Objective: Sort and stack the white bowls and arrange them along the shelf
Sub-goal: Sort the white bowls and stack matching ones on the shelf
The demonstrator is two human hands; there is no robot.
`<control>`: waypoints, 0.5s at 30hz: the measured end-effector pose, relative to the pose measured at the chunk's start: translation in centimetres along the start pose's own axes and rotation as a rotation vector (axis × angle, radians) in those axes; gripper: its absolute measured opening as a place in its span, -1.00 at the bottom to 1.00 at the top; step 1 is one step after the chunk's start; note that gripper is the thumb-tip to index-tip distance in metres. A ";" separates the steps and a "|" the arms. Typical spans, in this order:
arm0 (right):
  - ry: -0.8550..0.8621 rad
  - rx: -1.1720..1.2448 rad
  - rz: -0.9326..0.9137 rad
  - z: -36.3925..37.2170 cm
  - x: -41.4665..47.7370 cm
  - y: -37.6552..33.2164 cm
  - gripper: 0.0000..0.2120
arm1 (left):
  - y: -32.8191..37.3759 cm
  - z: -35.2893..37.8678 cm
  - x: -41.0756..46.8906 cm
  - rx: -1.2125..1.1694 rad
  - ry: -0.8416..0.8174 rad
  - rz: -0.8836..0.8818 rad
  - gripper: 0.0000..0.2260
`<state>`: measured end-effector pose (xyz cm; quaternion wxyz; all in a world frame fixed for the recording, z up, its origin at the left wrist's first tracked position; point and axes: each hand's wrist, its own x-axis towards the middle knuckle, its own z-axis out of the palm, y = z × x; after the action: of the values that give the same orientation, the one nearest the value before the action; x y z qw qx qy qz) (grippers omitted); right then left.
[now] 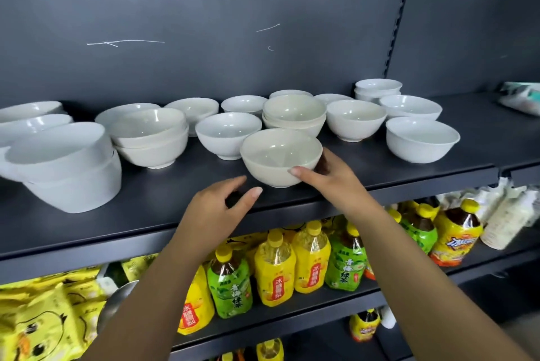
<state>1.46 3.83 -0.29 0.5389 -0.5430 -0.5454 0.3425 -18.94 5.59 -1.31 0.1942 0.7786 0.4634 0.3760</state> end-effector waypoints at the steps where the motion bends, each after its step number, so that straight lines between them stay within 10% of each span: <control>1: -0.002 0.008 -0.006 0.0 0.0 -0.1 -0.48 | 0.1 0.0 0.4 -0.070 -0.025 -0.058 -0.53; 15: 0.047 0.143 -0.129 0.4 -0.8 -4.2 -0.63 | 3.1 -1.1 3.0 -0.555 0.113 -0.097 -0.60</control>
<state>-0.04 2.38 3.48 0.6097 -0.4747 -0.5409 0.3323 -17.10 6.54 2.62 0.3916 0.6504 0.3895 0.5215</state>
